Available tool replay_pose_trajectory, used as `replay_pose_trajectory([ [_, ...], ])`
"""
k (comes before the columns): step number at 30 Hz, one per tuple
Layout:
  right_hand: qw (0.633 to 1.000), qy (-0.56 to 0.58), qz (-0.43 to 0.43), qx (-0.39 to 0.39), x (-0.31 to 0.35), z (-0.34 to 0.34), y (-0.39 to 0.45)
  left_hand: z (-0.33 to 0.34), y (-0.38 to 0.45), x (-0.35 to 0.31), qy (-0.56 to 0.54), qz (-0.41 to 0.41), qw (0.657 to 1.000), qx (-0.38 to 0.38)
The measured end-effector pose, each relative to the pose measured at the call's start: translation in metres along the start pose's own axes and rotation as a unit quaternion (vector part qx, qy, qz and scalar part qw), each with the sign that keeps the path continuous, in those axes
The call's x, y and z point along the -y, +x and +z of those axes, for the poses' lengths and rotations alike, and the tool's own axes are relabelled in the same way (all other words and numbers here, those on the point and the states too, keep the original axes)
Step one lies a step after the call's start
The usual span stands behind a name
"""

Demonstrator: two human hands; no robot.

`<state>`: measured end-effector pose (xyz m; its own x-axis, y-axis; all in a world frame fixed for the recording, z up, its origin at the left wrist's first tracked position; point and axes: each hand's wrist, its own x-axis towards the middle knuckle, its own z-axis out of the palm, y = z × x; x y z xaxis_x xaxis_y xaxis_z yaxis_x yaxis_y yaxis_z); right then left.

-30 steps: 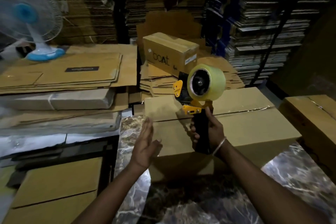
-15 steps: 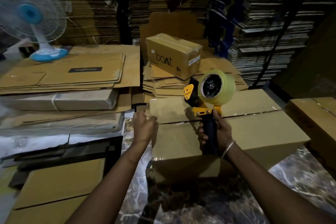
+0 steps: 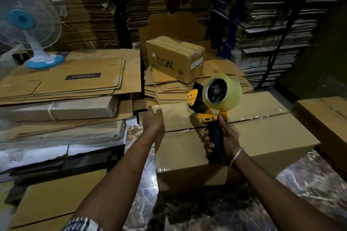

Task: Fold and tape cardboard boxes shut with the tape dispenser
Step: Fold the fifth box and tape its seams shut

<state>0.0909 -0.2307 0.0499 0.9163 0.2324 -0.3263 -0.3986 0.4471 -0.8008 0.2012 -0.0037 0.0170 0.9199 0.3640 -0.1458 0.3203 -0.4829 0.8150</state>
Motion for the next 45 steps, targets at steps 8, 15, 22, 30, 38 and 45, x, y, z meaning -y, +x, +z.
replay_pose_trajectory([
  [8,1.0,-0.006,-0.008,-0.001,-0.001,0.0,-0.001,-0.008,0.005,0.009,0.081,0.016,0.997,0.001],
  [15,1.0,-0.011,-0.005,-0.017,-0.001,0.002,-0.003,-0.014,0.01,0.002,0.216,0.235,0.947,-0.027],
  [22,1.0,-0.008,0.0,-0.026,0.0,0.007,-0.005,-0.011,0.026,-0.003,0.273,0.246,0.93,0.014],
  [30,1.0,-0.009,0.019,-0.013,-0.003,0.014,-0.009,-0.003,0.023,-0.01,0.284,0.247,0.922,0.09],
  [38,1.0,-0.007,-0.013,-0.022,0.004,0.006,-0.019,0.0,-0.006,-0.024,0.323,0.266,0.904,0.084],
  [45,0.999,-0.033,-0.001,-0.034,0.043,-0.036,-0.027,0.04,-0.051,-0.038,0.324,0.345,0.87,0.139],
])
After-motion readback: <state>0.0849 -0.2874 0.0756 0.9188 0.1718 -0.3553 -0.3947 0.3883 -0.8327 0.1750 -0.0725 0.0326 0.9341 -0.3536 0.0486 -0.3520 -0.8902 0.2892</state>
